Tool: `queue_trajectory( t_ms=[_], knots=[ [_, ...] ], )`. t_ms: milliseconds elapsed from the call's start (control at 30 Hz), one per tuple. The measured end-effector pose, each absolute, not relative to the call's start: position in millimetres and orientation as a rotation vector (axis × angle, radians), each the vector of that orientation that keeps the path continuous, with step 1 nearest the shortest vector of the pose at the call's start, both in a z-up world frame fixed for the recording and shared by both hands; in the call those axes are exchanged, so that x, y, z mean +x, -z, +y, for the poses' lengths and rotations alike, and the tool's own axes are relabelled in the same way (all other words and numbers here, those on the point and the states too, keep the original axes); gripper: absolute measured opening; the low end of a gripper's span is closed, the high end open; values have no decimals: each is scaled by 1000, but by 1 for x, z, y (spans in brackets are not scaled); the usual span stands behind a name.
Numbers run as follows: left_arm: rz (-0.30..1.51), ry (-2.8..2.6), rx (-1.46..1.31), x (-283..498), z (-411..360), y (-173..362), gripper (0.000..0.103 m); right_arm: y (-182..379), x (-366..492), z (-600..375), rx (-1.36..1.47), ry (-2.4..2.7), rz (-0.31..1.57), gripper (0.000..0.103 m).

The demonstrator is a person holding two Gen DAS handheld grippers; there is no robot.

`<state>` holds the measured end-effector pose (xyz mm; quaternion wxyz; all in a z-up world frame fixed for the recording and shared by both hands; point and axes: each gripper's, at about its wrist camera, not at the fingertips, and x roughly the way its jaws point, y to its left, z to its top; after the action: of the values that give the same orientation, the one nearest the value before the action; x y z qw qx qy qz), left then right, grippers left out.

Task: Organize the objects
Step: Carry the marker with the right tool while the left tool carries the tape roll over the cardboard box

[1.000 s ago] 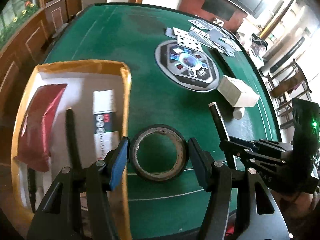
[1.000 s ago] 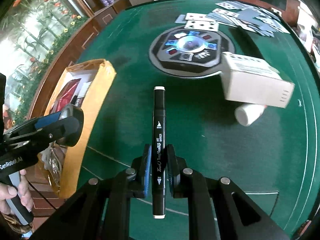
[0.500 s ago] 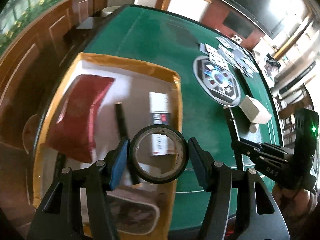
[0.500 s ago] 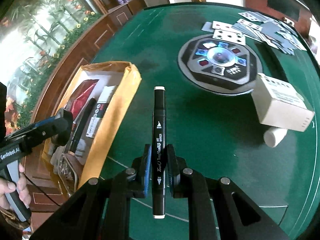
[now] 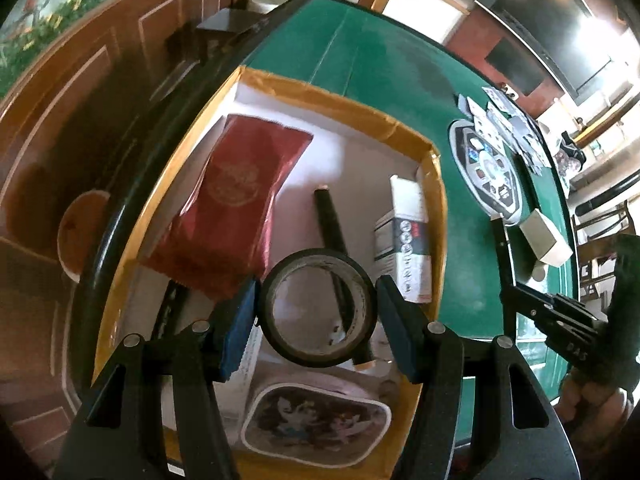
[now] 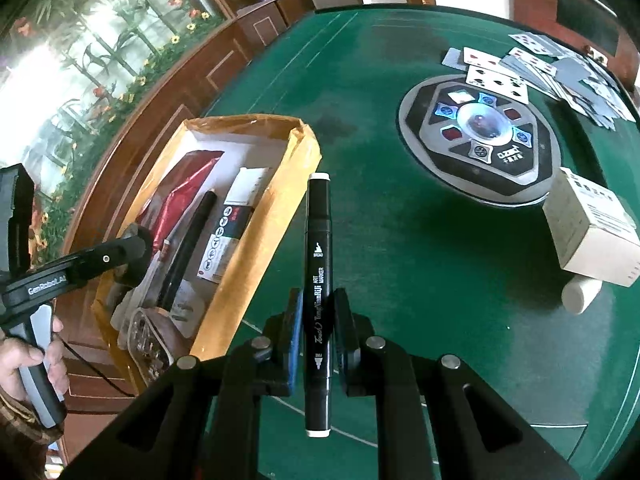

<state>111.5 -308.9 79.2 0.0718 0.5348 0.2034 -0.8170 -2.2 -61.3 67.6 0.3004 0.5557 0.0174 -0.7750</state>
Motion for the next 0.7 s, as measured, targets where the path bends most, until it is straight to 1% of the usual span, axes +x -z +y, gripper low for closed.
queue_trajectory(
  t_ms=[233,467,600,700],
  knots=[
    [654,2443,1657,117,-307,-63,59,-72,-2,-72,1457,2051,71,13],
    [673,2461,1648,117,-304,-64,59,-84,2,-99,1411,2017,109,13],
    [633,2475,1661,118,-299,-65,59,-90,3,-117,1398,1980,104,13],
    [669,2462,1669,121,-305,-61,59,-91,2,-130,1404,1944,82,13]
  ],
)
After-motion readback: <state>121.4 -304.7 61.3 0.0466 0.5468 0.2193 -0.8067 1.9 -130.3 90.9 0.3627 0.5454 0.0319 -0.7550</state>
